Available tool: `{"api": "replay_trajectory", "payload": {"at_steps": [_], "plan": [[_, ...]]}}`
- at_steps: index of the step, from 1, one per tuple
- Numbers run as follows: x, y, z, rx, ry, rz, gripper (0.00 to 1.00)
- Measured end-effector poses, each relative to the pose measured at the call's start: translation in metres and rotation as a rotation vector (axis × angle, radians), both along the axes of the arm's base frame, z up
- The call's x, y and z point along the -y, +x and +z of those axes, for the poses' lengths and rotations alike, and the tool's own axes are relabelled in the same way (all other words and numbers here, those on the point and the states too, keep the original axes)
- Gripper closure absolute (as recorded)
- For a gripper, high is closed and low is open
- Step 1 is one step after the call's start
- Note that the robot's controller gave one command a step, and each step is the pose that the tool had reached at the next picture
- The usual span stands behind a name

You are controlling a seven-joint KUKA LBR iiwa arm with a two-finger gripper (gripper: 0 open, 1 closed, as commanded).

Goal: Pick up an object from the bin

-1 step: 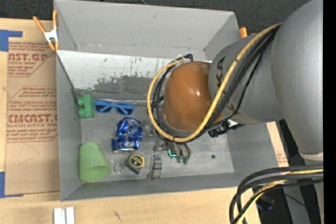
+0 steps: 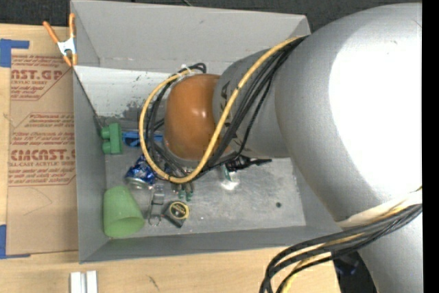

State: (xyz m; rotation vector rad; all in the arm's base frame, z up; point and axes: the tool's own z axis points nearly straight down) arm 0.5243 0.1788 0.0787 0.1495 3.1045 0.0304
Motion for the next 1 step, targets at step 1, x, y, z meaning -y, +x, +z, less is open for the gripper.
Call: {"api": "replay_trajectory", "payload": {"at_steps": [1], "plan": [[0.0066, -0.0045, -0.0050, -0.019, -0.011, -0.006, 1.00]]}}
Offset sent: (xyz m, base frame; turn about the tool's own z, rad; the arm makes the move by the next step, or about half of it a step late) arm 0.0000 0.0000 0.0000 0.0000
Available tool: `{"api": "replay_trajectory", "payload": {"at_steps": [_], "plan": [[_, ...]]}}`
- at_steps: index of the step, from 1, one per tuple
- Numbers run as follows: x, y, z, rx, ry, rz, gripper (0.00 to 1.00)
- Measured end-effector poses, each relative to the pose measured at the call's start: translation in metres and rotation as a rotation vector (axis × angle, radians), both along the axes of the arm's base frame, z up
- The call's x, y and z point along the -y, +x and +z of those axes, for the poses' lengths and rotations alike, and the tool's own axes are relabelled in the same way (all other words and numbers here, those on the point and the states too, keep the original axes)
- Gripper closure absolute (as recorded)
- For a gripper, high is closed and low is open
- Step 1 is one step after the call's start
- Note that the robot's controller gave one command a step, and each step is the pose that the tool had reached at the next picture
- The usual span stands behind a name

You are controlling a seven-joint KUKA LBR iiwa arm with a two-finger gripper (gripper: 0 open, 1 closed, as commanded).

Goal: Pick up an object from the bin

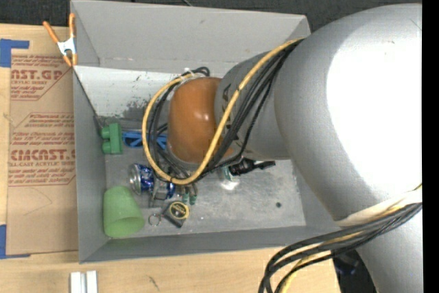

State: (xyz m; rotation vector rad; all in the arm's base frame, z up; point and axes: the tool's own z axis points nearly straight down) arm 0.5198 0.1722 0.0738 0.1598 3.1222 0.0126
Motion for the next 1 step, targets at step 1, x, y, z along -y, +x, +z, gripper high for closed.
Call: {"api": "replay_trajectory", "payload": {"at_steps": [1], "plan": [[0.0121, -0.0016, 0.1542, -0.007, -0.004, 0.029, 1.00]]}}
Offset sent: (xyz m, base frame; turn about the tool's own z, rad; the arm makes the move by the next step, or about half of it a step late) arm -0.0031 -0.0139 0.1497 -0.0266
